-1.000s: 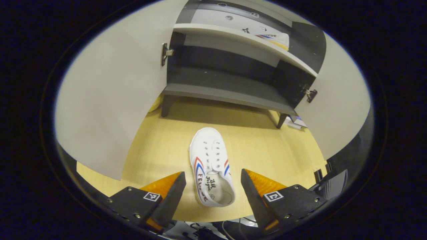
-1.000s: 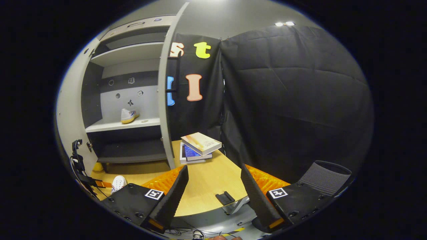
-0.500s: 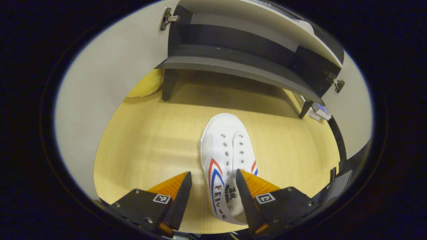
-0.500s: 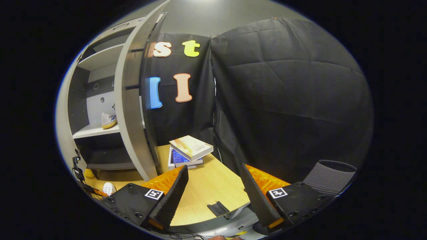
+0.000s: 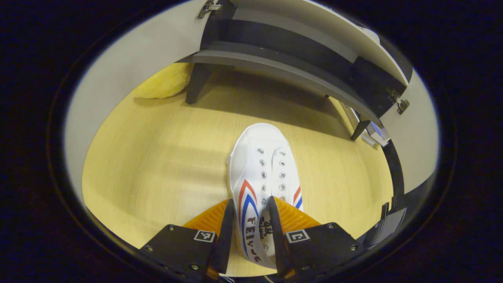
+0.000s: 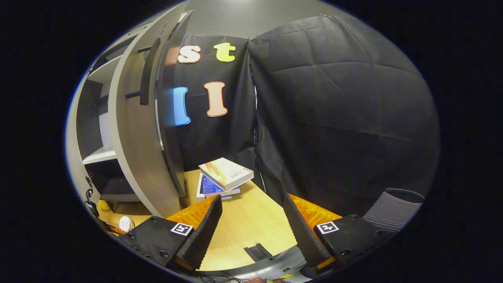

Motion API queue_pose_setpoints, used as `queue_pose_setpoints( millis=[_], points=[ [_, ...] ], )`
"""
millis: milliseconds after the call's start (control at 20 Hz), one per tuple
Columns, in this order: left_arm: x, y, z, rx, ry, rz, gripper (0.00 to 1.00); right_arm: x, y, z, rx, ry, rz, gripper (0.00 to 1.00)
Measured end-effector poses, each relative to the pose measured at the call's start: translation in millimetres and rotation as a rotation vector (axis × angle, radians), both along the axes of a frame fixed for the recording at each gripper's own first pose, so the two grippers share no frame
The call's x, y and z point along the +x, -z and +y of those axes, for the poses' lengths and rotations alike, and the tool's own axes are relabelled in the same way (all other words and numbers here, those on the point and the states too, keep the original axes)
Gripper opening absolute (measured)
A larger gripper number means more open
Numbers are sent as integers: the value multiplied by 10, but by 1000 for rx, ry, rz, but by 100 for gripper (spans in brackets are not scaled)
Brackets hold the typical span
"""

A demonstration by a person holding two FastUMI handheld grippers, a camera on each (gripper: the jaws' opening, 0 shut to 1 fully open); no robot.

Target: Grab one shoe with the right hand and put it into the shoe cabinet, grab the other shoe with the left hand and put it into the shoe cabinet; then close the right door with the right hand and the left door with the left hand.

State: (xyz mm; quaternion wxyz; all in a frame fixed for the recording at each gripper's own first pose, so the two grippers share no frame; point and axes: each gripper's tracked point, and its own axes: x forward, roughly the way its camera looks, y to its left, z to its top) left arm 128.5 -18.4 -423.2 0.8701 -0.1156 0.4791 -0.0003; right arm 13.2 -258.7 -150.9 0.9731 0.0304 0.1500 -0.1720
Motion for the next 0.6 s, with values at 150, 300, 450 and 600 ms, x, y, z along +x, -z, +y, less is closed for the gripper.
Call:
queue_pose_setpoints(
  millis=[150,300,450,600],
  points=[
    [-10,-37,66,-14,-52,12,24,32,27,-22,11,-3,-8,98],
    [21,-68,62,37,-26,-14,12,76,54,4,24,-8,0,98],
    [94,-261,115,131,-6,-49,2,152,42,10,30,-16,-2,98],
    [153,-537,62,111,16,-104,2,171,-20,8,8,-20,-13,98]
  ],
)
